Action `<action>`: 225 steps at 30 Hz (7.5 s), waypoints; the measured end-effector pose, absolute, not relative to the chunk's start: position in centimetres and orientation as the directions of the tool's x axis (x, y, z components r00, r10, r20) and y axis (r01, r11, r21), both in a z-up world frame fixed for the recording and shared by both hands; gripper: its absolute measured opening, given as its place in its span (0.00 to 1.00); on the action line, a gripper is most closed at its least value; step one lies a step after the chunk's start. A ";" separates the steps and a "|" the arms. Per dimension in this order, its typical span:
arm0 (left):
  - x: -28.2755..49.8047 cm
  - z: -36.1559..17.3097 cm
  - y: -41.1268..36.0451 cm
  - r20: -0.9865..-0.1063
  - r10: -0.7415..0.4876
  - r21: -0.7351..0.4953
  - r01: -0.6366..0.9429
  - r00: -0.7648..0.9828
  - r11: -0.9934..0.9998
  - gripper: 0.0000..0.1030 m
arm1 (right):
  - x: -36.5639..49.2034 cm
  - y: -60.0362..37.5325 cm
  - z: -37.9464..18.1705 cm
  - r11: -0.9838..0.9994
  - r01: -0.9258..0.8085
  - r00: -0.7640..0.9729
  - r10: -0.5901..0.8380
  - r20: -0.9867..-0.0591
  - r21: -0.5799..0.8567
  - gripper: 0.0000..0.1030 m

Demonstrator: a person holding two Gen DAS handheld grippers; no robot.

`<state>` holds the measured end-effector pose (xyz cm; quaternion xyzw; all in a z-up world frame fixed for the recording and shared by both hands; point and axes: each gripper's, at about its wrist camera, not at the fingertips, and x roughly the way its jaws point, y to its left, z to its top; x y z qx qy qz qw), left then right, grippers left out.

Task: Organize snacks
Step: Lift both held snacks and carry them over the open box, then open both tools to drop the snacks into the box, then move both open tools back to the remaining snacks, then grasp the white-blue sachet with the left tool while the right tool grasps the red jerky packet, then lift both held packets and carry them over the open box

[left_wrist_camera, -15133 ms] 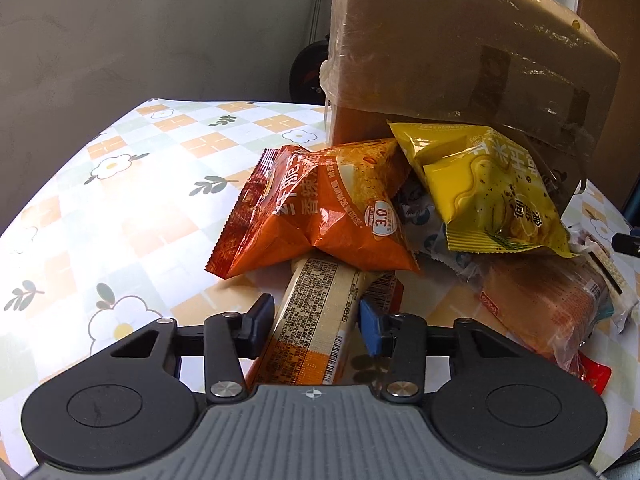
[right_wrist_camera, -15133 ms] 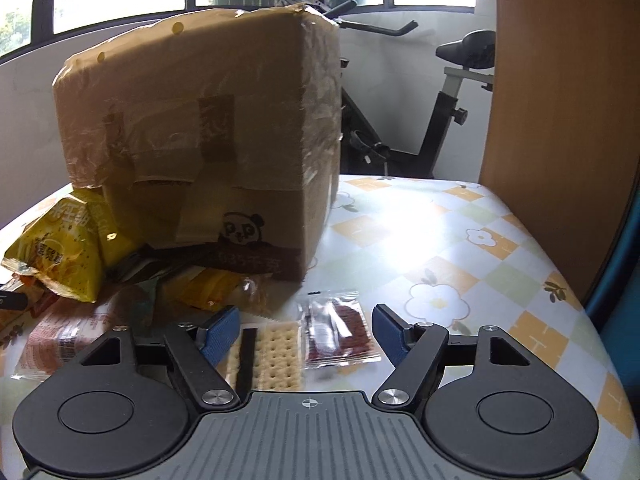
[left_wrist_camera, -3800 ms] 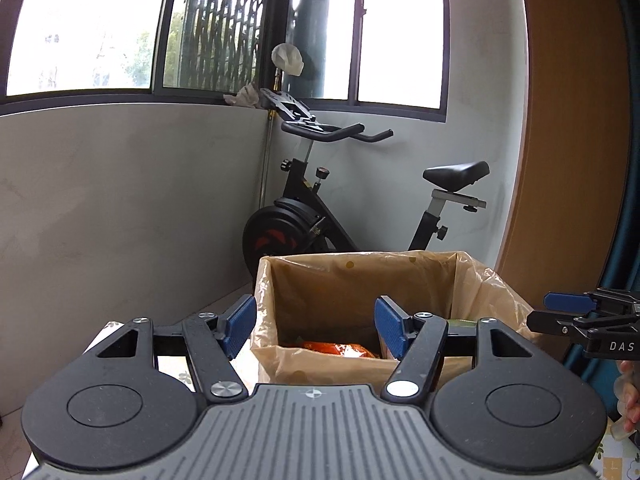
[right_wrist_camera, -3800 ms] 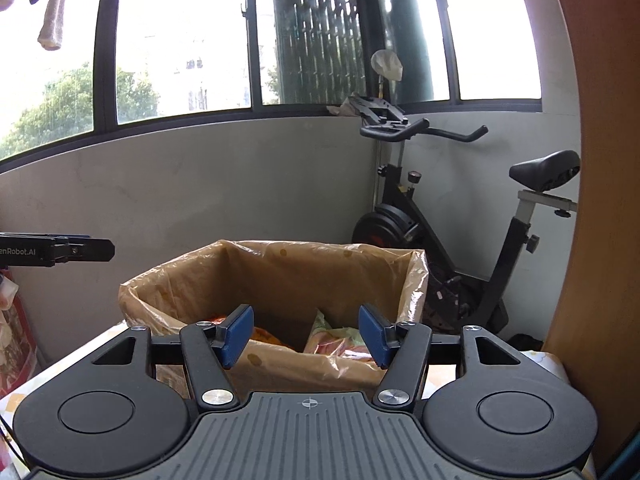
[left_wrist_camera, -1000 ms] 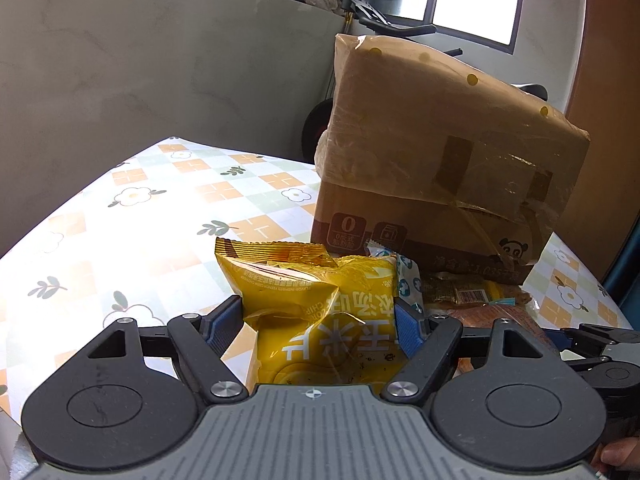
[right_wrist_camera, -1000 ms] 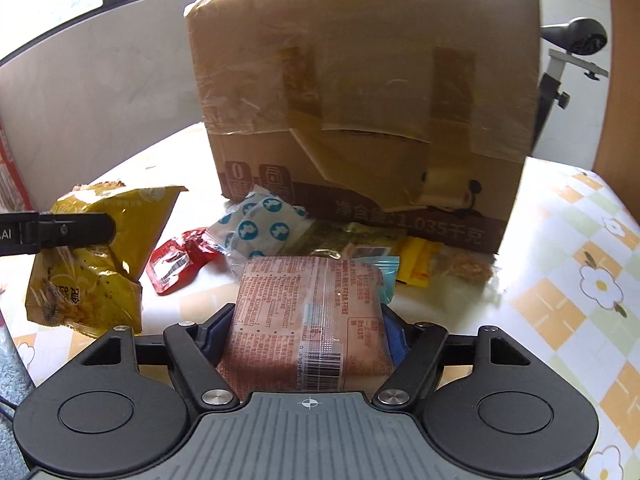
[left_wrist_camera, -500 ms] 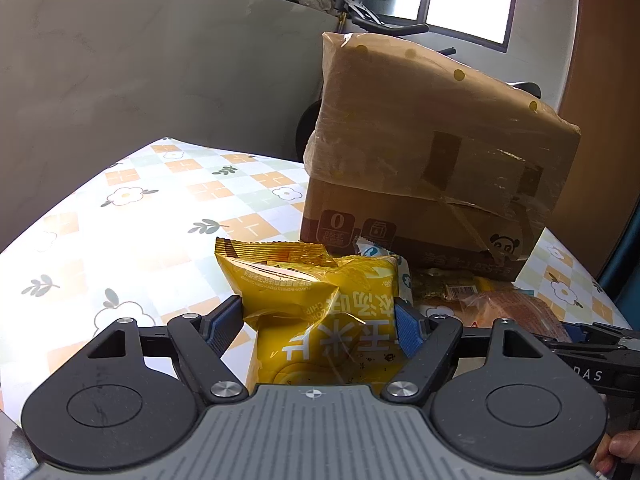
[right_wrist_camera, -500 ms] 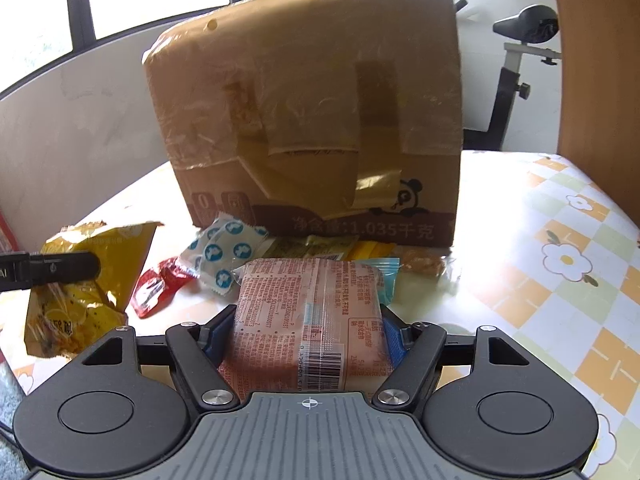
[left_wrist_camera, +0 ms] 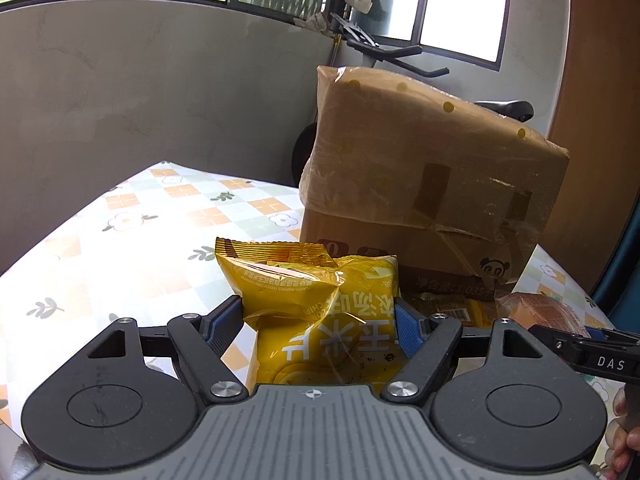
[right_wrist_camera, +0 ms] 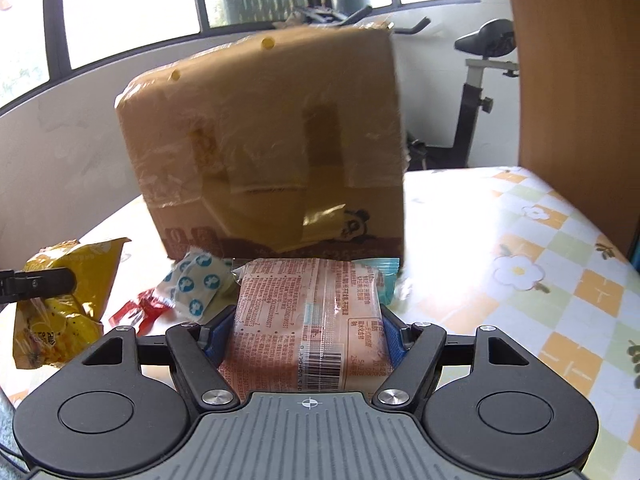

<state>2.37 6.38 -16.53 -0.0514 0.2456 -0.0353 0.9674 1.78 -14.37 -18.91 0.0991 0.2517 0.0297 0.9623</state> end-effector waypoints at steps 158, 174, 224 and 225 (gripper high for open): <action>5.9 -17.1 8.3 -0.663 -0.205 -0.114 0.173 0.720 0.978 0.66 | 2.1 -11.1 -21.6 0.957 -0.268 0.719 0.275 -0.639 0.110 0.41; 11.7 -18.5 2.5 -0.695 -0.239 -0.092 0.246 0.678 0.965 0.66 | 5.2 -16.7 -23.8 0.993 -0.108 0.806 0.118 -0.580 0.051 0.41; 9.6 -20.8 0.0 -0.632 -0.145 -0.120 0.089 0.761 0.989 0.49 | 5.1 -18.2 -24.0 0.984 -0.074 0.815 0.152 -0.559 0.161 0.42; 9.3 -20.6 0.0 -0.630 -0.142 -0.113 0.091 0.763 0.989 0.49 | 5.0 -18.1 -23.9 0.985 -0.071 0.817 0.149 -0.558 0.158 0.42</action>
